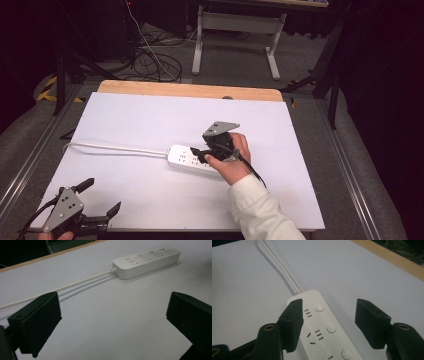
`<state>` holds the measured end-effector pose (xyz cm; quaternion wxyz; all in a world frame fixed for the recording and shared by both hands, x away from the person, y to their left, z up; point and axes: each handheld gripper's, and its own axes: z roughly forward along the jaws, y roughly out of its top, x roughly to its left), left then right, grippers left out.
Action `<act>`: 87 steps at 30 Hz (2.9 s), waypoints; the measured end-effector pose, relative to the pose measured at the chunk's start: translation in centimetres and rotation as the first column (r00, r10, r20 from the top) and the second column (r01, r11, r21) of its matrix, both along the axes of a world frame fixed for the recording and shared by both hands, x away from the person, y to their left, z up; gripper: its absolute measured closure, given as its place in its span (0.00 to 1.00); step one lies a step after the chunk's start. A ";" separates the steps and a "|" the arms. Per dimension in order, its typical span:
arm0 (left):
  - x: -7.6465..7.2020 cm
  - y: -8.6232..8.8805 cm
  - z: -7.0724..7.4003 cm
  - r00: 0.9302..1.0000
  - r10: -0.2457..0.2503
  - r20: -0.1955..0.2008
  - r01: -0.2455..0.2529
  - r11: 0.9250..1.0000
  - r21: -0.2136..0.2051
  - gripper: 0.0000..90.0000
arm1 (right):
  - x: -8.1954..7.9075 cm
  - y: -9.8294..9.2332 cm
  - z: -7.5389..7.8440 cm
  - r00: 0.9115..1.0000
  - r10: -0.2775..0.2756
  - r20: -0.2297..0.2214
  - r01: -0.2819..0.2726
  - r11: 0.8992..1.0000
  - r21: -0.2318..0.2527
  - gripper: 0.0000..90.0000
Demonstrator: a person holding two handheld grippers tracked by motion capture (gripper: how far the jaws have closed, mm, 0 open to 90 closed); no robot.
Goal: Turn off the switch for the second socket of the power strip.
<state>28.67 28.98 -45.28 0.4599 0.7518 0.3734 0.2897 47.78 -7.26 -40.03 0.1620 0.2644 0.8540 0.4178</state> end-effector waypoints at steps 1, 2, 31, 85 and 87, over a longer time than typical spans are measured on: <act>0.0 0.0 0.0 1.000 0.000 0.000 0.000 1.000 0.000 0.00 | -0.1 -0.3 0.3 1.000 0.001 0.012 -0.001 1.000 0.019 0.40; 0.0 0.0 0.0 1.000 0.000 0.000 0.000 1.000 -0.001 0.00 | -0.1 -0.3 0.3 1.000 0.001 0.012 -0.001 1.000 0.019 0.40; 0.3 -0.2 0.0 1.000 0.003 0.003 -0.003 1.000 -0.016 0.00 | -4.4 -8.4 2.5 0.995 0.037 0.097 -0.050 0.990 0.133 0.13; 1.0 0.1 -0.2 1.000 -0.021 0.011 0.022 0.999 -0.034 0.00 | -9.5 -17.1 -9.2 0.998 -0.015 -0.063 0.024 0.989 0.143 0.10; 1.0 0.2 -0.2 1.000 -0.022 0.013 0.022 0.999 -0.030 0.00 | -9.6 -17.2 -9.4 0.997 -0.013 -0.071 0.023 0.991 0.133 0.10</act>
